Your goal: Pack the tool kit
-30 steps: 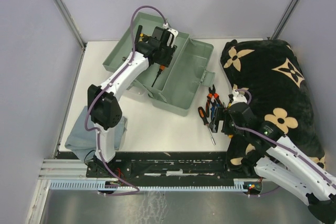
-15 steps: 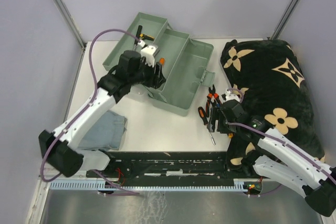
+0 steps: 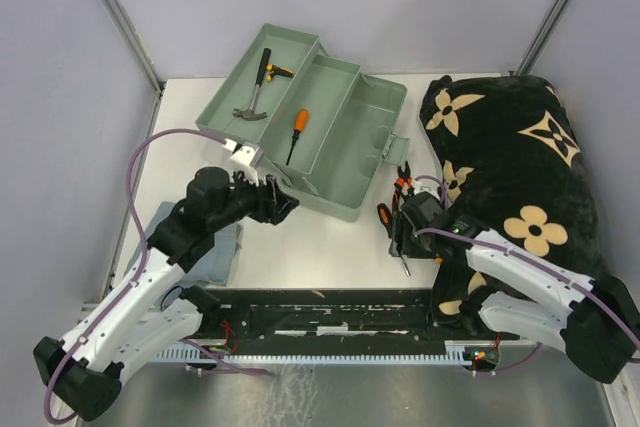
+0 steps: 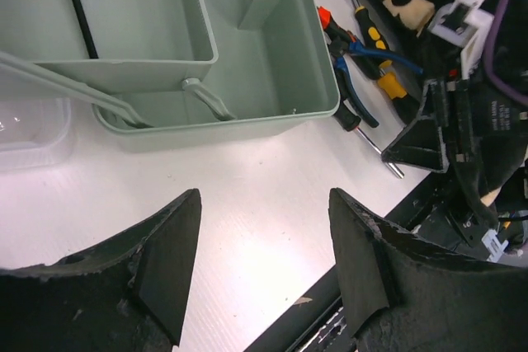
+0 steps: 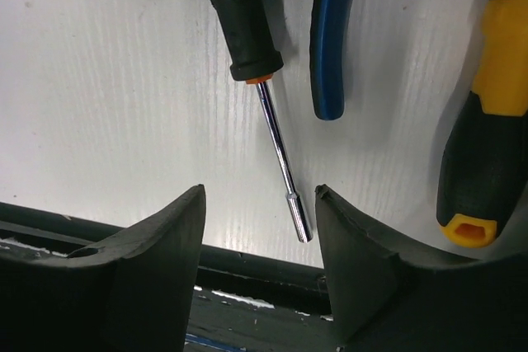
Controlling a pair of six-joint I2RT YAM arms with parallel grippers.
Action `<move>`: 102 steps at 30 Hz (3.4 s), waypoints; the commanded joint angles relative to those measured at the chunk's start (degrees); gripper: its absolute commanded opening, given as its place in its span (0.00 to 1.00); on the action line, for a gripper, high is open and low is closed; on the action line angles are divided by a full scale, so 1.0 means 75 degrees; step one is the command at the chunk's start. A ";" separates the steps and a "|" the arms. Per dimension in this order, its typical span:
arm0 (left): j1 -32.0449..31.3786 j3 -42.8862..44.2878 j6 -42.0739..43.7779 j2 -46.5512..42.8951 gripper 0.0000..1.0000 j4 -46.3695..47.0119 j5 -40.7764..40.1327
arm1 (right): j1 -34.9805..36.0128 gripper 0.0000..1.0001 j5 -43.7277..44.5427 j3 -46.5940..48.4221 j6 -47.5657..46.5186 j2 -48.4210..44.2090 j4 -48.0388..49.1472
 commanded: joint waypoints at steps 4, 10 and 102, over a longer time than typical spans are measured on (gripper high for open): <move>-0.0022 -0.0339 -0.0770 -0.0668 0.70 0.1018 -0.0602 | 0.0052 0.56 0.0100 0.0596 -0.0344 0.1087 0.0474; -0.0018 -0.0466 -0.0895 -0.0644 0.70 0.1099 -0.0623 | 0.0154 0.49 0.0449 0.1062 -0.0633 0.2091 0.0337; 0.0240 -0.0186 -0.0466 -0.1194 0.98 -0.1003 -0.5388 | 0.0621 0.02 0.0772 0.6503 0.1405 0.4433 0.3066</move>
